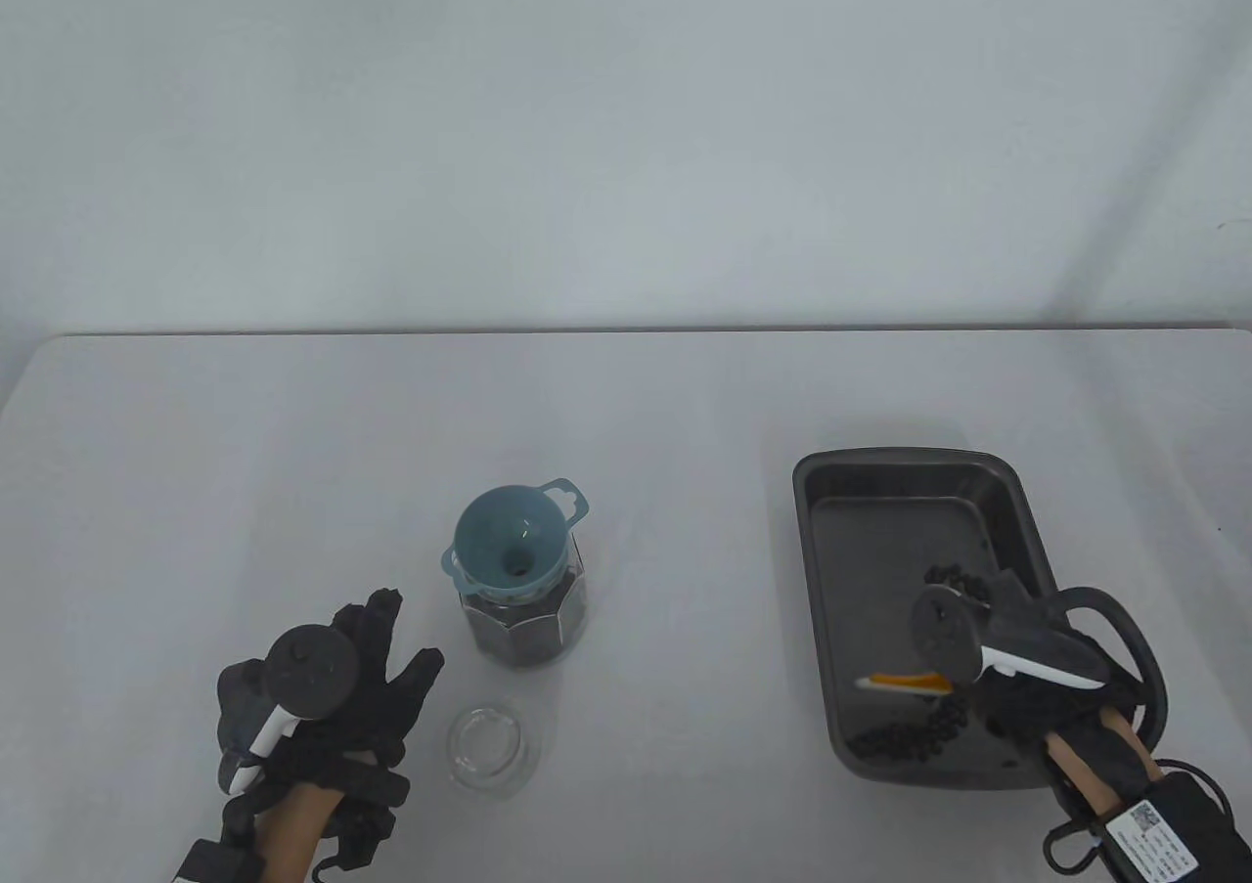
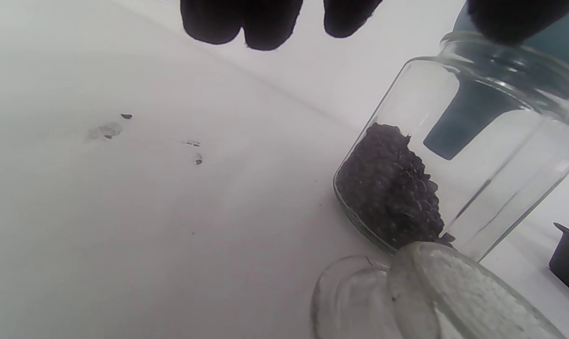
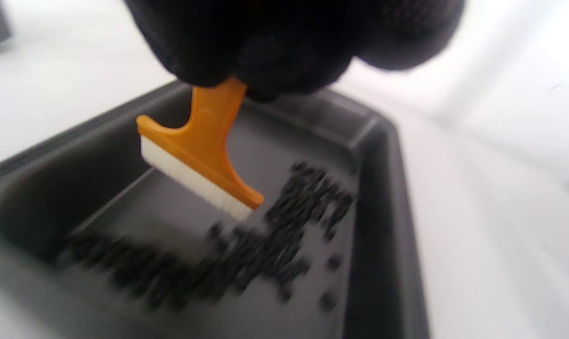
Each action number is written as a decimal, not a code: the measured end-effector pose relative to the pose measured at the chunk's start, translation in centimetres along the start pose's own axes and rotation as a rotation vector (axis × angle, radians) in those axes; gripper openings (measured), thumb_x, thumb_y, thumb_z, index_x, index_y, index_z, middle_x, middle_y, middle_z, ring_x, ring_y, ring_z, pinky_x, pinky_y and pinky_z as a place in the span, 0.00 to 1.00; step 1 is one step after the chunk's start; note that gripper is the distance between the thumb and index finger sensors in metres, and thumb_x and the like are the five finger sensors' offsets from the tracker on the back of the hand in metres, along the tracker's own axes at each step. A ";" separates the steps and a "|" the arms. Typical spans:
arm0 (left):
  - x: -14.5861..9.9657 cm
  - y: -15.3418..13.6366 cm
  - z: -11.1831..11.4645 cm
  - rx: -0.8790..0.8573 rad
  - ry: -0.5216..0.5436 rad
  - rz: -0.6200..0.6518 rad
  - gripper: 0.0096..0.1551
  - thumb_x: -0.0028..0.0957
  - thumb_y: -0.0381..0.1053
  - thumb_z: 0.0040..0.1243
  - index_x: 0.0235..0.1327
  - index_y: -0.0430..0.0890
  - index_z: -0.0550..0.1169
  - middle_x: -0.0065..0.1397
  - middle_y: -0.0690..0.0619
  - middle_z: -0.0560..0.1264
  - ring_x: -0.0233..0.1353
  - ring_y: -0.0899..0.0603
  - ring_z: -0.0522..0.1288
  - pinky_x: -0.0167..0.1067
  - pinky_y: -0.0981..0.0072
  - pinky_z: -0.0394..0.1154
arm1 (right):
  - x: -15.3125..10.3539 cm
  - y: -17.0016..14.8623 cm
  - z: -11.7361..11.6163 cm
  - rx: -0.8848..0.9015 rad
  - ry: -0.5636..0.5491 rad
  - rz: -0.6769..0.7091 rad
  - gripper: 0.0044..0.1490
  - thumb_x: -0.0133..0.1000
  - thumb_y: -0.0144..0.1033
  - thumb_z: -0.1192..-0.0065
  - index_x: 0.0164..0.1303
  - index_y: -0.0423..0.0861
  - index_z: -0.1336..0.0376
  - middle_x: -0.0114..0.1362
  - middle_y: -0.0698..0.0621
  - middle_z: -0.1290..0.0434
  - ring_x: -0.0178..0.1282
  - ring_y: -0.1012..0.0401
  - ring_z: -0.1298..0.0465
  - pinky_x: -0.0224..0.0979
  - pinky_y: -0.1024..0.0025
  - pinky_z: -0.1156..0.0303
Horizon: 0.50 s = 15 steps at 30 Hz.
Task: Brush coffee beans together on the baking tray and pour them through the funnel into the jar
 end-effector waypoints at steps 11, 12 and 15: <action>0.0 -0.2 0.0 -0.013 -0.016 -0.009 0.52 0.48 0.81 0.43 0.84 0.59 0.55 0.85 0.43 0.58 0.85 0.32 0.60 0.80 0.32 0.52 | 7.0 -4.4 -3.6 -0.123 -0.355 -0.199 0.25 0.51 0.41 0.35 0.60 0.60 0.30 0.66 0.53 0.26 0.46 0.63 0.20 0.50 0.66 0.21; 0.1 -0.3 0.0 -0.013 -0.016 -0.009 0.52 0.48 0.81 0.43 0.84 0.59 0.55 0.85 0.43 0.59 0.85 0.32 0.60 0.80 0.32 0.52 | 7.5 -4.3 -4.6 -0.170 -0.328 -0.194 0.24 0.51 0.41 0.35 0.59 0.61 0.30 0.65 0.54 0.25 0.46 0.63 0.20 0.50 0.67 0.21; 0.1 -0.3 0.0 -0.016 -0.017 -0.011 0.52 0.48 0.81 0.43 0.84 0.59 0.55 0.85 0.43 0.59 0.85 0.32 0.60 0.80 0.32 0.52 | 8.0 -4.2 -6.7 -0.214 -0.270 -0.177 0.23 0.50 0.42 0.35 0.57 0.64 0.30 0.65 0.57 0.25 0.46 0.66 0.20 0.51 0.69 0.20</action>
Point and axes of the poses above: the tracker on the back of each hand, its own y axis roughly to the thumb side, its own x axis roughly from the wrist to the fingertips, z = x × y, the point moved 4 cm from there along x, roughly from the wrist to the fingertips
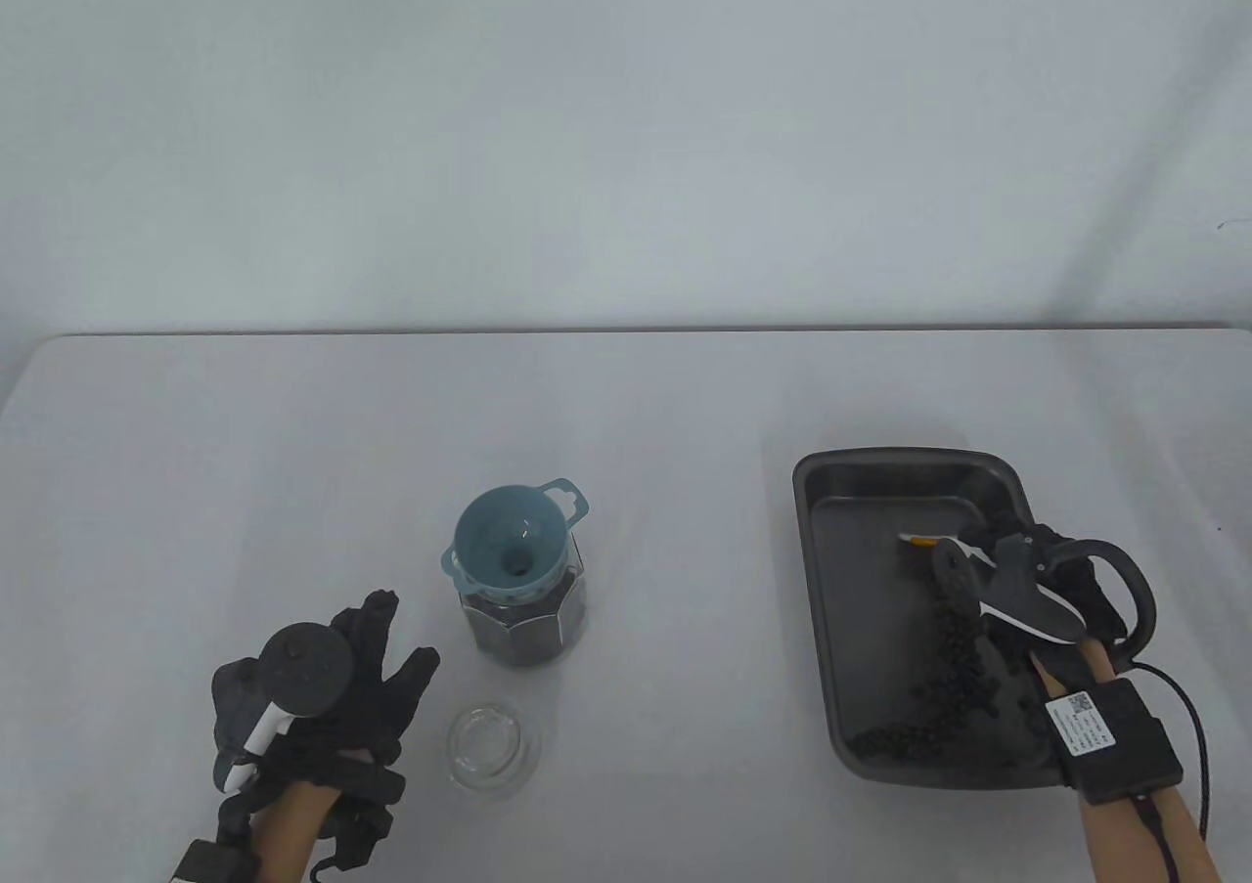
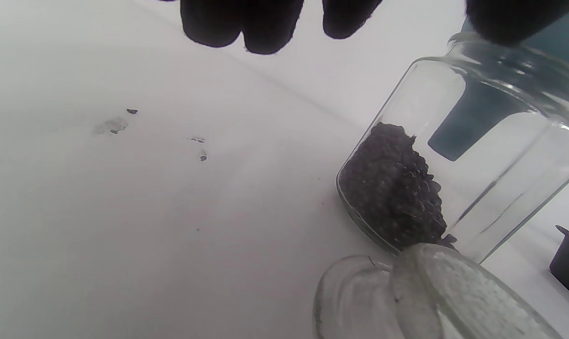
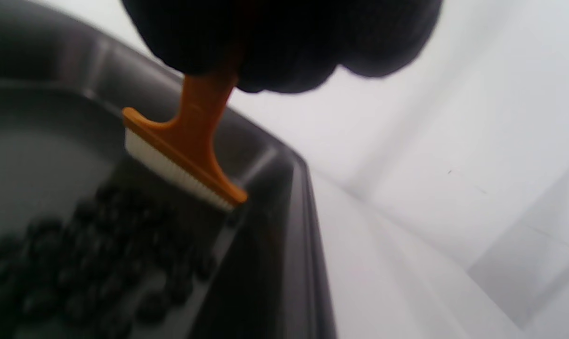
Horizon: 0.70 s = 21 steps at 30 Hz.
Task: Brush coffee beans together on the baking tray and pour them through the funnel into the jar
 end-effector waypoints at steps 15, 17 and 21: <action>0.1 -0.1 0.1 -0.002 -0.015 -0.004 0.52 0.48 0.81 0.43 0.84 0.58 0.55 0.85 0.43 0.59 0.85 0.32 0.61 0.79 0.32 0.53 | -5.2 0.3 0.3 0.179 0.199 0.126 0.24 0.49 0.39 0.32 0.58 0.58 0.28 0.65 0.53 0.24 0.42 0.64 0.19 0.47 0.68 0.20; 0.1 -0.1 0.1 -0.002 -0.015 -0.003 0.52 0.48 0.81 0.43 0.84 0.58 0.55 0.85 0.43 0.59 0.85 0.32 0.61 0.79 0.32 0.53 | -6.2 0.5 0.7 0.183 0.237 0.138 0.25 0.50 0.39 0.32 0.59 0.58 0.28 0.65 0.52 0.24 0.42 0.63 0.19 0.47 0.67 0.20; 0.1 0.0 0.2 0.000 -0.016 0.001 0.52 0.48 0.81 0.43 0.84 0.58 0.55 0.85 0.43 0.60 0.84 0.32 0.61 0.79 0.32 0.53 | -8.2 1.2 1.6 0.166 0.289 0.191 0.26 0.50 0.39 0.32 0.60 0.58 0.28 0.66 0.52 0.24 0.42 0.63 0.19 0.47 0.67 0.20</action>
Point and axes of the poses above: the tracker on the back of each hand, its own y axis roughly to the thumb side, its own x axis roughly from the wrist to the fingertips, z = x × y, the point moved 4 cm from there along x, roughly from the wrist to the fingertips
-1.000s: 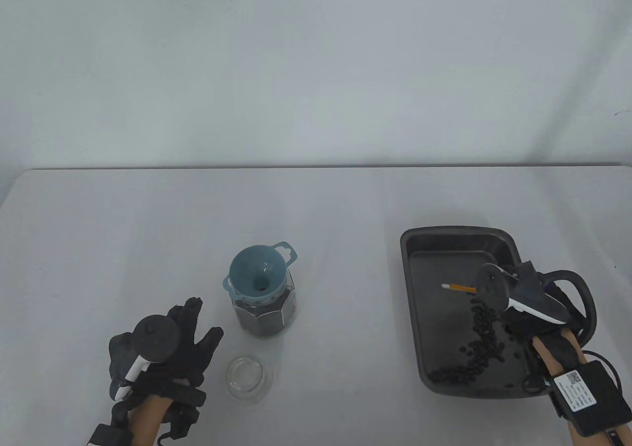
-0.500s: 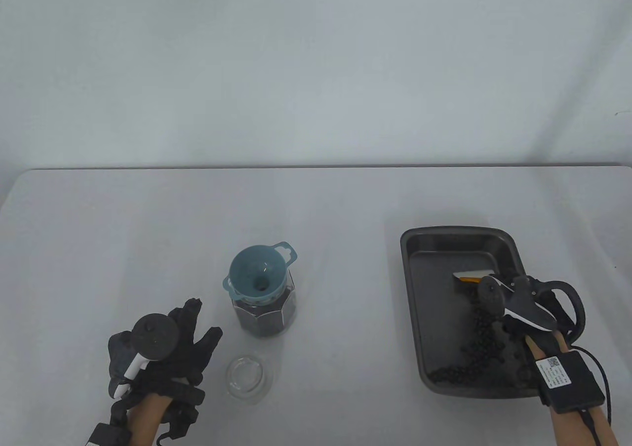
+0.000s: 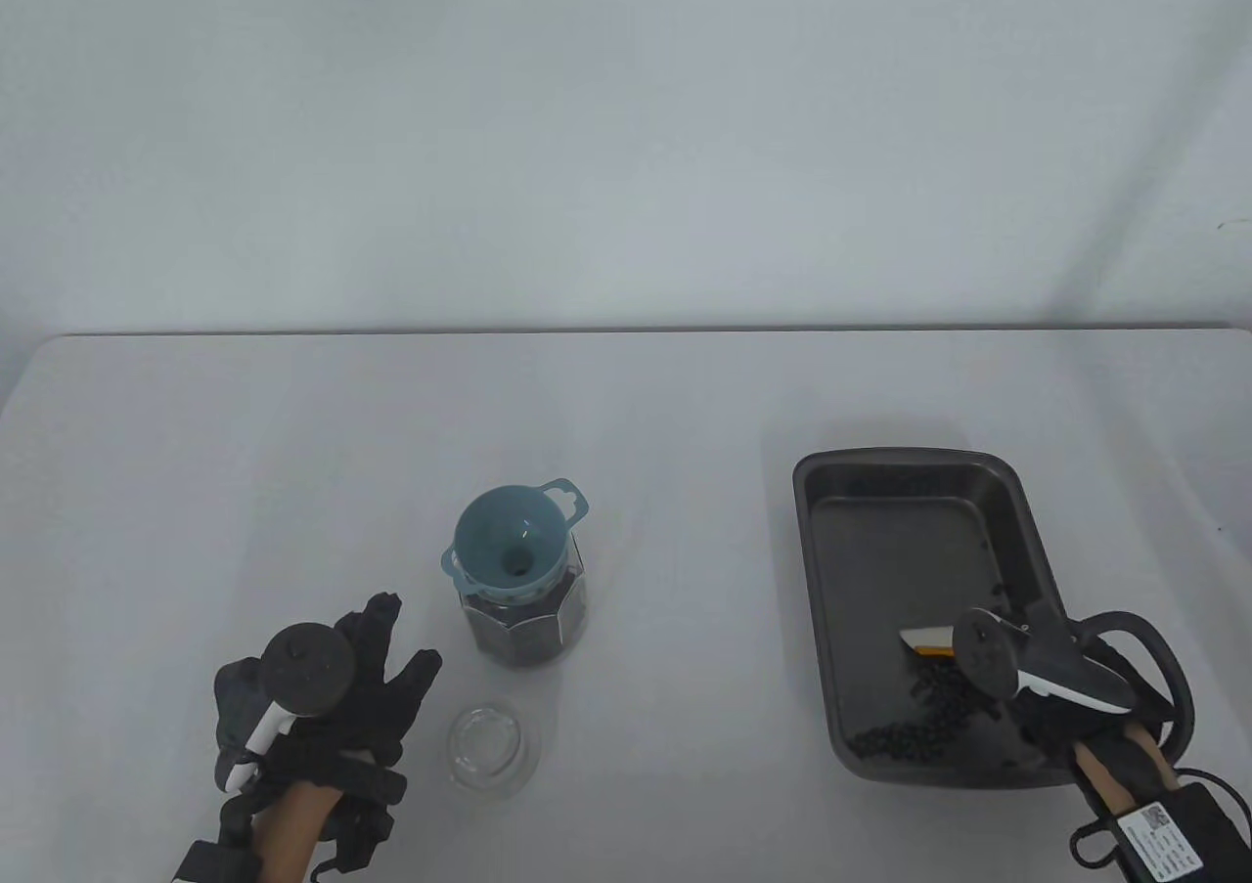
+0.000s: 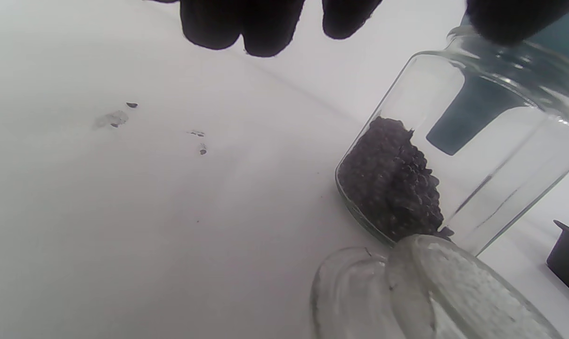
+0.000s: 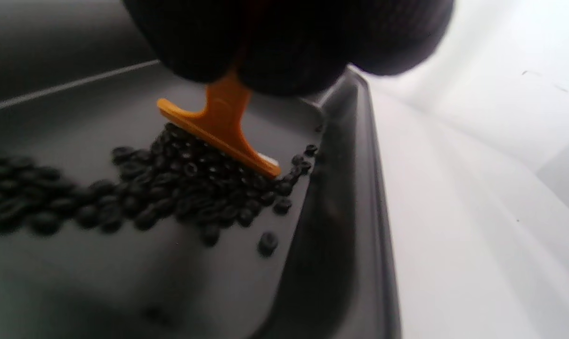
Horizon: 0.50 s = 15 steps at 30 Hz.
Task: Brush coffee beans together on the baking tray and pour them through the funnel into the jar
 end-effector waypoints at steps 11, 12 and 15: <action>-0.1 0.0 0.2 0.005 -0.009 -0.001 0.52 0.48 0.81 0.43 0.84 0.59 0.55 0.85 0.43 0.60 0.84 0.33 0.61 0.79 0.32 0.53 | -3.4 2.2 0.8 0.037 0.087 0.087 0.26 0.51 0.39 0.32 0.61 0.57 0.28 0.66 0.50 0.24 0.42 0.62 0.19 0.47 0.66 0.20; -0.1 0.0 0.2 0.005 -0.011 -0.003 0.52 0.48 0.81 0.43 0.84 0.58 0.55 0.85 0.43 0.60 0.84 0.33 0.61 0.79 0.32 0.53 | -3.5 2.2 1.1 0.031 0.079 0.081 0.26 0.51 0.39 0.32 0.61 0.57 0.29 0.66 0.50 0.24 0.42 0.62 0.19 0.47 0.66 0.20; -0.1 0.0 0.2 0.004 -0.015 -0.004 0.52 0.48 0.81 0.43 0.84 0.58 0.55 0.84 0.43 0.60 0.84 0.33 0.62 0.79 0.32 0.53 | -3.3 1.4 2.3 0.017 0.034 0.046 0.26 0.52 0.39 0.34 0.62 0.58 0.30 0.67 0.50 0.25 0.44 0.62 0.19 0.48 0.66 0.20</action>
Point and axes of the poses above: the tracker on the back of each hand, its own y axis roughly to the thumb side, its own x axis roughly from the wrist to the fingertips, z = x × y, the point moved 4 cm from there along x, roughly from the wrist to the fingertips
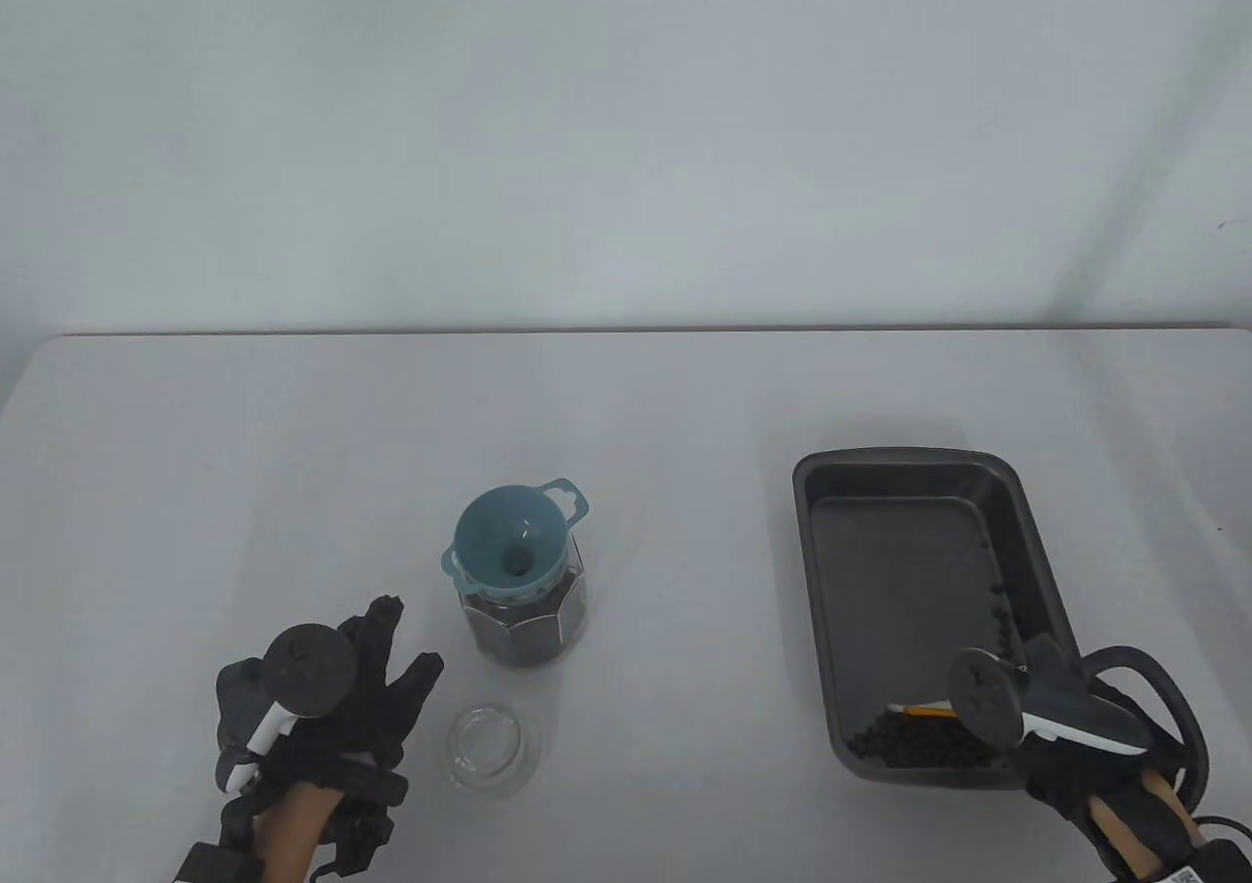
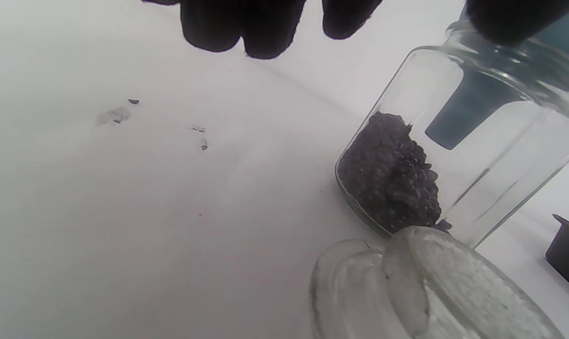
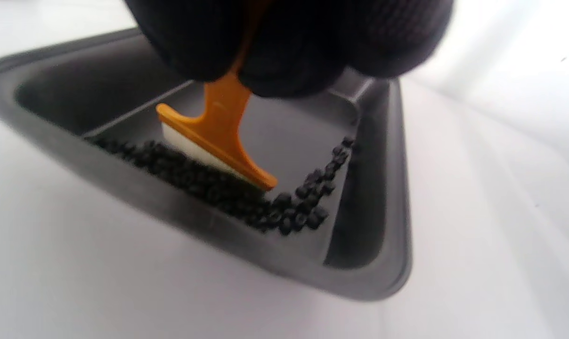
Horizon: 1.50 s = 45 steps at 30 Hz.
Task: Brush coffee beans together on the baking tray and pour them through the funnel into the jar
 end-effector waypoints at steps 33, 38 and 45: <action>0.0 -0.2 0.0 -0.011 -0.018 0.002 0.52 0.48 0.81 0.44 0.84 0.58 0.55 0.84 0.43 0.61 0.84 0.33 0.62 0.79 0.33 0.54 | 10.1 -0.7 -2.0 -0.357 -0.006 -0.129 0.24 0.52 0.36 0.36 0.59 0.62 0.30 0.66 0.55 0.26 0.47 0.64 0.19 0.54 0.66 0.20; 0.1 -0.1 0.0 -0.011 -0.024 0.010 0.52 0.48 0.81 0.43 0.84 0.58 0.55 0.84 0.43 0.61 0.84 0.33 0.62 0.79 0.33 0.54 | 8.1 0.5 -1.8 -0.315 0.114 -0.126 0.25 0.53 0.36 0.37 0.61 0.59 0.30 0.67 0.52 0.26 0.48 0.63 0.19 0.54 0.66 0.20; 0.1 -0.1 0.1 -0.014 -0.029 0.017 0.52 0.48 0.81 0.43 0.84 0.58 0.55 0.84 0.43 0.61 0.84 0.33 0.63 0.79 0.33 0.54 | 5.7 -0.1 -1.7 -0.200 0.203 -0.148 0.25 0.52 0.34 0.36 0.61 0.54 0.27 0.64 0.48 0.23 0.41 0.63 0.17 0.46 0.66 0.18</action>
Point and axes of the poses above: the tracker on the back of each hand, its own y axis roughly to the thumb side, its own x axis roughly from the wrist to the fingertips, z = x × y, the point moved 4 cm from there along x, roughly from the wrist to the fingertips
